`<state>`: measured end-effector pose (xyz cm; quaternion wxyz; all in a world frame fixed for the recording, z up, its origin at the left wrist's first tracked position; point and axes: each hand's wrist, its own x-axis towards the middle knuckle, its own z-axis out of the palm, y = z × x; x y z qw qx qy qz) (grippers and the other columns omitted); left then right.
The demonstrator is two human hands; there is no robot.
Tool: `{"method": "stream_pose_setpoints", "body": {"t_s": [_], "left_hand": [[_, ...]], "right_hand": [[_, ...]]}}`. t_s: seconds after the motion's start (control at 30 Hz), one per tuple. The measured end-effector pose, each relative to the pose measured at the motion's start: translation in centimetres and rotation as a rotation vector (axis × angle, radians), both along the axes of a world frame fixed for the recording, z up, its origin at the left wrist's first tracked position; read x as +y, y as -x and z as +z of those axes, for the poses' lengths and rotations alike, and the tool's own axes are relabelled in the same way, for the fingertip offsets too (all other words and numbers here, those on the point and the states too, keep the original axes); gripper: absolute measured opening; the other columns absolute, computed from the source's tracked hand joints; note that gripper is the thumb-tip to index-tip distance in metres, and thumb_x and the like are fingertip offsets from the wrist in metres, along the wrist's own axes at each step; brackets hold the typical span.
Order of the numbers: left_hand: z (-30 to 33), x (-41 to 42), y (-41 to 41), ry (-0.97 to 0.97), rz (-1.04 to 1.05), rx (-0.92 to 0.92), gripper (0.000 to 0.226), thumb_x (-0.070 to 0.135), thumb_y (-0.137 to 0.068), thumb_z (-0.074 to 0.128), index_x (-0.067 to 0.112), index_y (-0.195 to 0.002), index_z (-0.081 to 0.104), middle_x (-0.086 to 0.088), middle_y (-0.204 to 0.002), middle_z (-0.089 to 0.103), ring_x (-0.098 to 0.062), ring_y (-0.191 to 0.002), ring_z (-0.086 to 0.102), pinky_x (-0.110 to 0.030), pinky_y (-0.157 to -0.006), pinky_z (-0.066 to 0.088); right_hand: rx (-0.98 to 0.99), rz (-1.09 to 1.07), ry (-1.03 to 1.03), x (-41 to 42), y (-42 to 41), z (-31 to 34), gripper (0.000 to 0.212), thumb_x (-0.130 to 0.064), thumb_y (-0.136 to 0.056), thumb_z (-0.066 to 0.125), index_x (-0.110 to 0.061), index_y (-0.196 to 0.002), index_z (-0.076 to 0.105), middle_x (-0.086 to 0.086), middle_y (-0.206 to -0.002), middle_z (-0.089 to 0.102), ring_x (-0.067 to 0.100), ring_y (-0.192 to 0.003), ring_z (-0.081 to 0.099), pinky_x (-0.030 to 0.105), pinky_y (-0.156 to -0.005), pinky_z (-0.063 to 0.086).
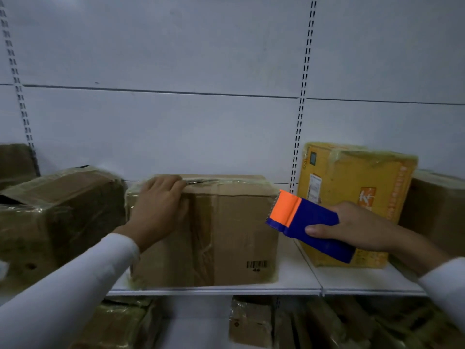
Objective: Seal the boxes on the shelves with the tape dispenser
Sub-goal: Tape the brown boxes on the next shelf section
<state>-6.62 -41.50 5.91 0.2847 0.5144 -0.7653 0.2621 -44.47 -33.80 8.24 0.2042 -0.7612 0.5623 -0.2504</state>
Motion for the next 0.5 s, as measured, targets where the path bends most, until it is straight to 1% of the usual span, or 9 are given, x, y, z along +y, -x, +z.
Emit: {"method": "stream_pose_setpoints", "body": {"t_s": [0.03,0.1,0.17,0.2,0.27,0.3,0.37,0.43,0.5], "left_hand": [[-0.2,0.2,2.2,0.018,-0.060,-0.019,0.046,0.036,-0.086,0.052,0.011,-0.124,0.058,-0.011,-0.127,0.058,-0.030,-0.117,0.054,-0.043,-0.103,0.036],[-0.4,0.3,6.9,-0.005,-0.163,-0.079,0.051,0.045,-0.088,0.049,0.014,-0.129,0.052,-0.009,-0.135,0.052,-0.028,-0.125,0.047,-0.042,-0.110,0.028],[-0.7,0.0,11.2,-0.058,-0.209,-0.088,0.055,0.049,-0.089,0.048,0.017,-0.133,0.045,-0.006,-0.140,0.046,-0.025,-0.130,0.040,-0.041,-0.114,0.021],[-0.8,-0.4,12.9,-0.080,-0.218,-0.077,0.055,0.049,-0.088,0.047,0.017,-0.132,0.044,-0.006,-0.140,0.045,-0.025,-0.130,0.039,-0.040,-0.114,0.020],[-0.8,-1.1,15.6,-0.127,-0.209,-0.044,0.054,0.053,-0.086,0.048,0.017,-0.126,0.045,-0.005,-0.134,0.048,-0.024,-0.127,0.040,-0.041,-0.111,0.023],[-0.9,-1.5,16.5,-0.152,-0.193,-0.017,0.055,0.057,-0.085,0.047,0.018,-0.124,0.046,-0.004,-0.131,0.049,-0.024,-0.125,0.042,-0.042,-0.110,0.026],[-1.1,-2.1,17.7,-0.185,-0.142,0.036,0.063,0.066,-0.082,0.046,0.019,-0.123,0.047,-0.002,-0.128,0.052,-0.024,-0.123,0.044,-0.044,-0.107,0.031],[-1.5,-2.5,18.3,-0.166,-0.095,0.055,0.067,0.072,-0.078,0.046,0.021,-0.121,0.048,0.000,-0.126,0.054,-0.021,-0.120,0.046,-0.041,-0.102,0.034],[-2.0,-2.7,18.3,-0.125,-0.072,0.074,0.065,0.074,-0.075,0.047,0.022,-0.114,0.048,0.001,-0.120,0.055,-0.021,-0.115,0.047,-0.040,-0.095,0.035]], "right_hand": [[-0.001,-0.017,-0.001,0.0,0.2,-0.1,0.054,-0.062,-0.074,0.065,-0.008,-0.083,0.066,0.002,-0.069,0.071,0.012,-0.058,0.067,0.017,-0.051,0.043],[0.000,-0.053,0.004,0.2,0.4,-0.1,0.051,-0.062,-0.074,0.065,-0.011,-0.079,0.065,0.000,-0.066,0.070,0.010,-0.055,0.065,0.015,-0.049,0.042],[-0.012,-0.103,0.022,0.3,0.8,0.1,0.049,-0.063,-0.074,0.064,-0.014,-0.075,0.063,-0.003,-0.062,0.069,0.008,-0.052,0.064,0.013,-0.047,0.041],[-0.027,-0.138,0.038,0.4,1.0,0.2,0.048,-0.064,-0.074,0.064,-0.015,-0.073,0.062,-0.005,-0.059,0.068,0.006,-0.050,0.063,0.012,-0.046,0.040],[-0.040,-0.206,0.067,0.6,1.5,0.3,0.045,-0.062,-0.078,0.065,-0.018,-0.069,0.060,-0.008,-0.055,0.066,0.002,-0.046,0.061,0.011,-0.044,0.038],[-0.032,-0.239,0.080,0.7,1.8,0.3,0.045,-0.061,-0.081,0.065,-0.018,-0.069,0.059,-0.007,-0.054,0.066,0.002,-0.047,0.061,0.013,-0.045,0.038],[-0.018,-0.305,0.098,0.8,2.3,0.0,0.048,-0.059,-0.083,0.065,-0.013,-0.072,0.061,-0.001,-0.059,0.067,0.008,-0.051,0.062,0.019,-0.051,0.041],[-0.043,-0.330,0.092,1.1,2.7,-0.3,0.048,-0.056,-0.085,0.066,-0.010,-0.075,0.062,0.003,-0.065,0.067,0.012,-0.054,0.062,0.022,-0.054,0.042],[-0.103,-0.295,0.078,1.7,3.1,-0.8,0.043,-0.051,-0.087,0.067,-0.009,-0.077,0.063,0.001,-0.065,0.069,0.011,-0.057,0.065,0.020,-0.055,0.044]]}}
